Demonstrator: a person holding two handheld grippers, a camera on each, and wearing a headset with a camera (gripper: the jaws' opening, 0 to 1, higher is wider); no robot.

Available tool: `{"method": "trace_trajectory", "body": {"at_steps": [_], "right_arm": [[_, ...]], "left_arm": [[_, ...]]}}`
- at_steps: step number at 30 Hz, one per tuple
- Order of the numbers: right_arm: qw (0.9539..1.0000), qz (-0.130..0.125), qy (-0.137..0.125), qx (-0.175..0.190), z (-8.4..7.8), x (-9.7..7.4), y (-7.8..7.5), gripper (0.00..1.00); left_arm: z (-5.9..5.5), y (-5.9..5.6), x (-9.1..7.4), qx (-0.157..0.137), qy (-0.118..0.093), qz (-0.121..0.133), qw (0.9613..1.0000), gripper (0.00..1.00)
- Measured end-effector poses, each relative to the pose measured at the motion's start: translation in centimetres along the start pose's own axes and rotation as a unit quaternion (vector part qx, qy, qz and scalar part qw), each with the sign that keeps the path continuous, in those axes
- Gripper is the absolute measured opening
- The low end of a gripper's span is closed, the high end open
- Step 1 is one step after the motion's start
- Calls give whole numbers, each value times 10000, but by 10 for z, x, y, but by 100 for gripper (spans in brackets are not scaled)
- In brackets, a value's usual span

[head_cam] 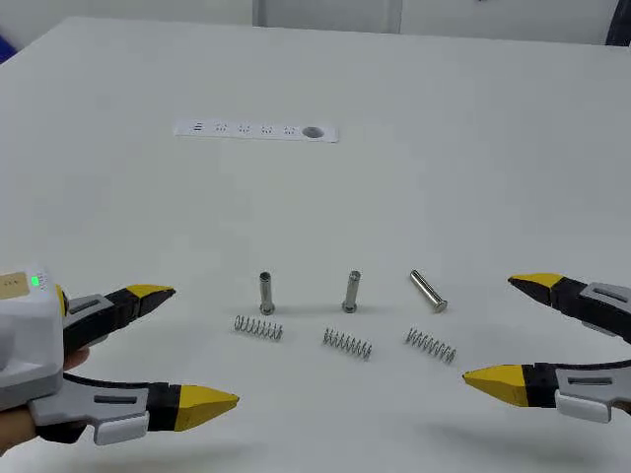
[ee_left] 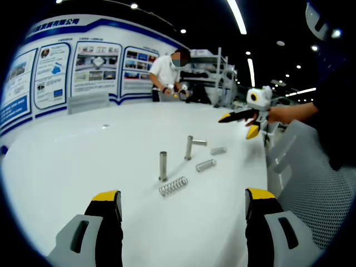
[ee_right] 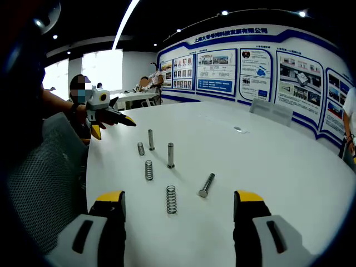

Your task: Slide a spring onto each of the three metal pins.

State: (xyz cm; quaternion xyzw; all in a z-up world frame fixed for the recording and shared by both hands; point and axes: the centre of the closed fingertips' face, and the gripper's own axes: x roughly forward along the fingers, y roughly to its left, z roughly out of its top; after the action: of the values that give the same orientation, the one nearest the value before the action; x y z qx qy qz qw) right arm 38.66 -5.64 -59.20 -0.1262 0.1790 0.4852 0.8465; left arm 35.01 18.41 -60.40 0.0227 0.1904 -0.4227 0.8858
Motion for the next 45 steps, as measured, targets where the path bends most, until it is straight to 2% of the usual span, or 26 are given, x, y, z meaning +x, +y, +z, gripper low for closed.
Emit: {"method": "trace_trajectory", "body": {"at_steps": [13,22,29,37,42,45], "right_arm": [[10000,-56,45,60,8,4,-11,75],[9998,-187,105,-5,24,17,-27,67],[9987,-397,324,81,33,33,-46,57],[9963,-544,641,193,35,49,-57,41],[9927,-694,968,198,29,58,-61,31],[9905,-775,1098,277,26,63,-64,29]], "left_arm": [[1,1,1,-35,-30,54,10000,93],[2,1,-2,-57,-48,123,9999,93],[2,0,-1,-60,-45,125,9999,93],[2,-1,-1,-70,-54,149,9998,92],[2,-2,-1,-75,-76,160,9998,92],[1,-2,-1,-82,-76,157,9998,92]]}}
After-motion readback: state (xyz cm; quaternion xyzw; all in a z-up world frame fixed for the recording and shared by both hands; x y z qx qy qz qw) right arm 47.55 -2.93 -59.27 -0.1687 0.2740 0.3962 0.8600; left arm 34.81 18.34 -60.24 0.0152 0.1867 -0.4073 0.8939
